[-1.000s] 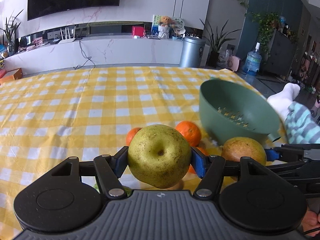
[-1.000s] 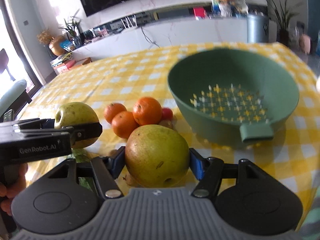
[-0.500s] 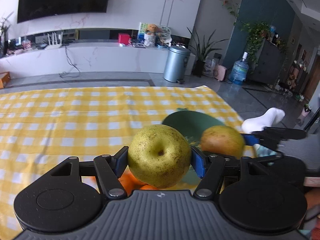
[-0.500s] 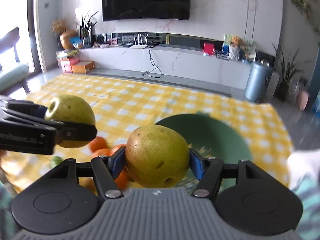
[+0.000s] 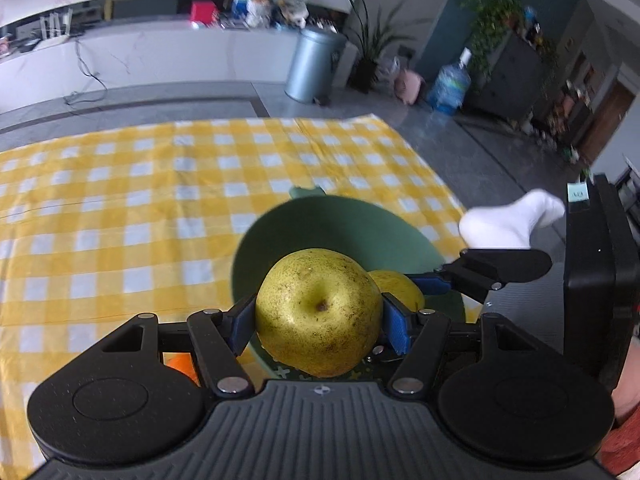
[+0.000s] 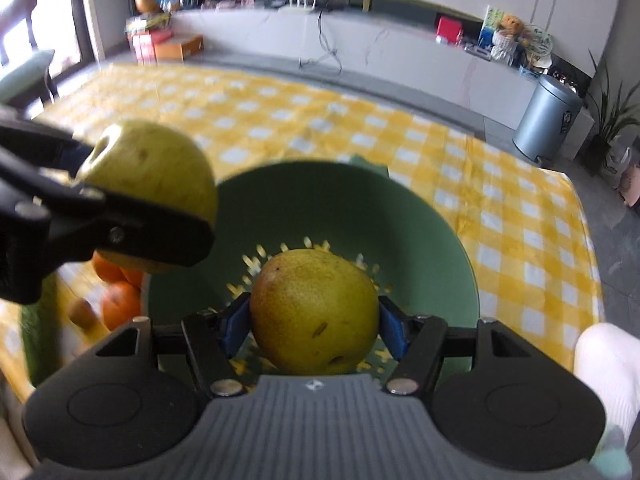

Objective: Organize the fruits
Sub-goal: 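Carry both pears over the green colander with both grippers, then open both grippers to drop the pears into the colander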

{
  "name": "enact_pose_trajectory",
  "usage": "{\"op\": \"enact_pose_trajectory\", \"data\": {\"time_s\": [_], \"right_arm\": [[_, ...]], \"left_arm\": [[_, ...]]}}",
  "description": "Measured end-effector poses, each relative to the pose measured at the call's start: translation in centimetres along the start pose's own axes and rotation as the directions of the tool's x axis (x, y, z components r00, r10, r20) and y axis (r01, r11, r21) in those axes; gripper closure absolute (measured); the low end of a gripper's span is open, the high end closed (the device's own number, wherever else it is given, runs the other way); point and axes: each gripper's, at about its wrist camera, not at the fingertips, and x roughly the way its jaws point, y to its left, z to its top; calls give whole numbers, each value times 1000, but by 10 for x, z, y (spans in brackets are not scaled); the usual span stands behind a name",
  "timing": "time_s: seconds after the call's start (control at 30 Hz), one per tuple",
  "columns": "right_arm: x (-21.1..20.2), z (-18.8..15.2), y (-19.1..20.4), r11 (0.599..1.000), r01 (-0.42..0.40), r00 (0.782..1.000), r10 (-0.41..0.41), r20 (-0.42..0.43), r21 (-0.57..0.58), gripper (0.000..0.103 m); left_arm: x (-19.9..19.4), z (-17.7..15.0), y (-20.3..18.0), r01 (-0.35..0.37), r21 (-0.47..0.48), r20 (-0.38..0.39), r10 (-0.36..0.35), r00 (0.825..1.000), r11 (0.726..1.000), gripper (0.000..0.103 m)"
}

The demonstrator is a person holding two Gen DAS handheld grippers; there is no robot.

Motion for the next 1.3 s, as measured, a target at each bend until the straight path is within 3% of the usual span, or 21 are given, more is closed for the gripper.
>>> {"op": "enact_pose_trajectory", "data": {"time_s": [0.3,0.57,0.7,1.3], "right_arm": [[23,-3,-4,1000,-22,996,21,-91,-5,40],[35,-7,-3,998,-57,990,57,-126,2,40],[36,-6,-5,998,-65,989,66,-130,19,40],[41,-1,-6,998,-66,981,69,-180,21,39]], "left_arm": [[33,8,1,16,60,-143,-7,990,998,29],[55,15,-4,30,117,-241,-1,970,993,29],[62,16,-13,-4,190,-260,55,964,982,29],[68,21,-12,7,217,-315,63,947,976,25]]}}
